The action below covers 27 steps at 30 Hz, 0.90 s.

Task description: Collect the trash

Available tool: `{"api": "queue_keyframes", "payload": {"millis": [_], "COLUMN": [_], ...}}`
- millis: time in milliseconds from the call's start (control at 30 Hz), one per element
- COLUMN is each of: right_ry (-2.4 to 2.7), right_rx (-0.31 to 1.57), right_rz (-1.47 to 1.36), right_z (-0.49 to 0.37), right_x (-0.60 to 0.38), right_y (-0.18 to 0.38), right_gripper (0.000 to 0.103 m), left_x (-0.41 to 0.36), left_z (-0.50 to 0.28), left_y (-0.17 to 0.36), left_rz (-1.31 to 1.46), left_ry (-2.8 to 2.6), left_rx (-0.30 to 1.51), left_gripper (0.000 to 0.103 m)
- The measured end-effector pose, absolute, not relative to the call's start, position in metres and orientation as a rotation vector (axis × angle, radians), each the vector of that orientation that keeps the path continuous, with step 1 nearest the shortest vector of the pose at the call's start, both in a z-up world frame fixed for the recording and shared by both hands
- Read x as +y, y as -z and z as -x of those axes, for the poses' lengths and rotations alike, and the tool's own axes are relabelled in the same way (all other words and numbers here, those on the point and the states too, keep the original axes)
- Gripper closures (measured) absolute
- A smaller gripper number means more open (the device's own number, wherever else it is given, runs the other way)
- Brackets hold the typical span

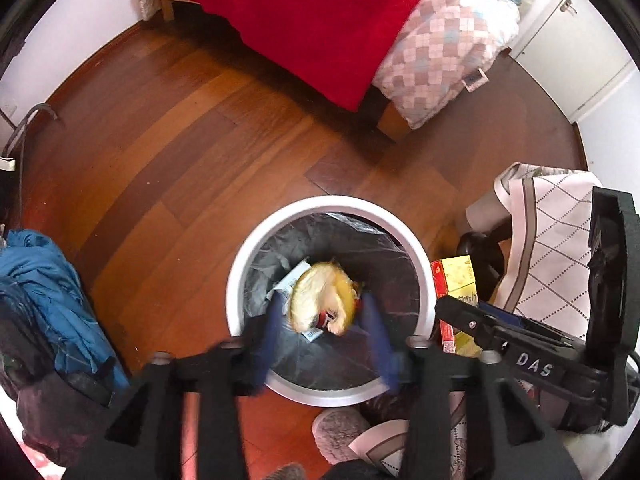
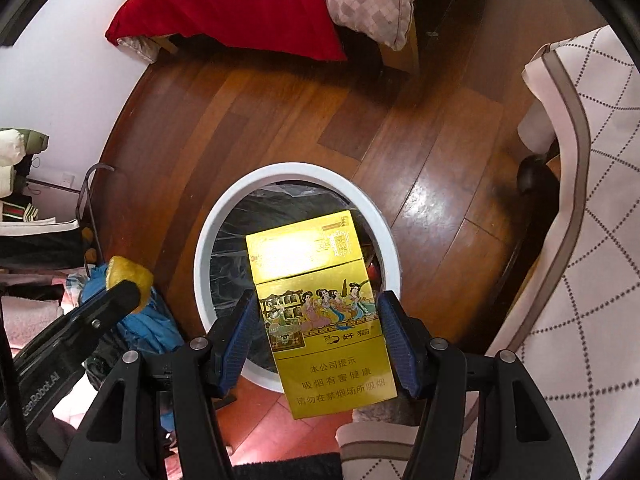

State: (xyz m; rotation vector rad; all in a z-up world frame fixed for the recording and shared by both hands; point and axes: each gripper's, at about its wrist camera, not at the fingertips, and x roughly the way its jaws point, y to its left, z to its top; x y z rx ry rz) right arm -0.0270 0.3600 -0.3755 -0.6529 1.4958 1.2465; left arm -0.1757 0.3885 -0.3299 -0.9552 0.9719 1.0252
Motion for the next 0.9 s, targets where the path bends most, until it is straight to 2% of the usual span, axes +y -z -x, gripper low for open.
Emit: {"api": "queue_keyframes", "payload": {"millis": [33,100,167,200,233,267,433,667,900], "right_ry": [-1.263,-1.286,-1.313,-1.328,-1.334,-1.338,-1.350,-1.332,-1.376], "right_rx": [1.515,1.538,1.544,1.540,1.533,1.519,1.434,1.285,1.215], "right_rz": [0.633,0.596,0.586,0.583,0.587,0.594,0.639,0.724,0.680], "right_z": [0.027,0.026,0.027,0.027,0.028,0.029,0.031,0.036,0.034], "right_x": [0.360,0.359,0.359,0.358,0.358,0.357,0.347,0.313,0.269], "right_y": [0.376,0.376,0.374,0.372,0.369,0.365,0.336,0.280,0.212], "right_gripper": [0.040,0.039,0.030,0.023,0.022,0.022,0.000,0.000,0.000], "left_x": [0.389,0.389,0.387,0.387,0.385,0.383,0.372,0.341,0.304], "left_z": [0.177,0.182,0.185,0.186,0.188,0.189,0.197,0.205,0.207], "left_y": [0.330,0.325,0.319,0.317,0.314,0.311,0.291,0.246,0.190], "left_rz": [0.952,0.946,0.939,0.933,0.925,0.917,0.887,0.821,0.775], "left_ry": [-1.032,-1.047,-1.064,-1.074,-1.084,-1.092,-1.121,-1.143,-1.119], "left_rx": [0.968,0.956,0.955,0.959,0.961,0.961,0.955,0.914,0.859], "left_gripper": [0.035,0.023,0.019,0.011,0.004,0.003,0.002,0.000,0.000]}}
